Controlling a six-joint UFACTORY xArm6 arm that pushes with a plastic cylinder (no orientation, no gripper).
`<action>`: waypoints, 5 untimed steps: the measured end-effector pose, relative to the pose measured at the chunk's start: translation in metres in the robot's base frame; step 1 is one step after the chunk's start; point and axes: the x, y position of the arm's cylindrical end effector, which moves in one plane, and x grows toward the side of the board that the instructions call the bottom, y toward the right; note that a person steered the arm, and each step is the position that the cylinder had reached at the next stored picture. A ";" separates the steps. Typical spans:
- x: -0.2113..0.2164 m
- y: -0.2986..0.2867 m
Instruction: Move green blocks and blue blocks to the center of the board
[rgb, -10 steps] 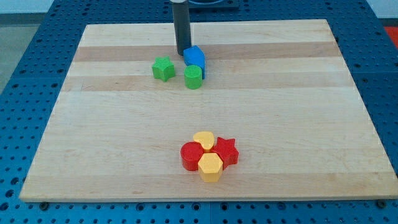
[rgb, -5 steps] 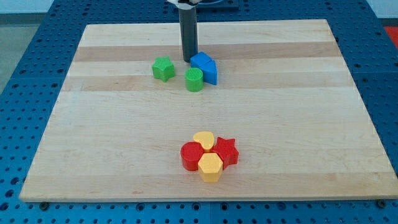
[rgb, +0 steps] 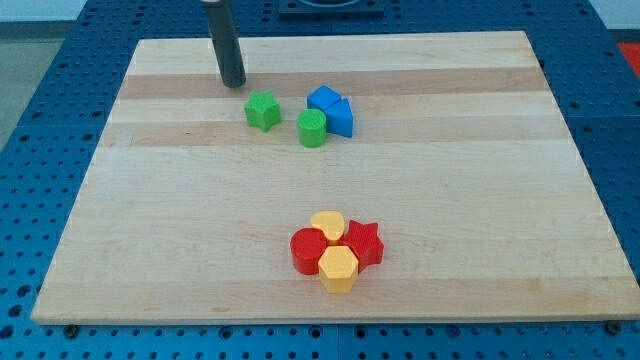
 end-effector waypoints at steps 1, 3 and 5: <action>0.013 0.019; 0.031 0.016; 0.081 0.012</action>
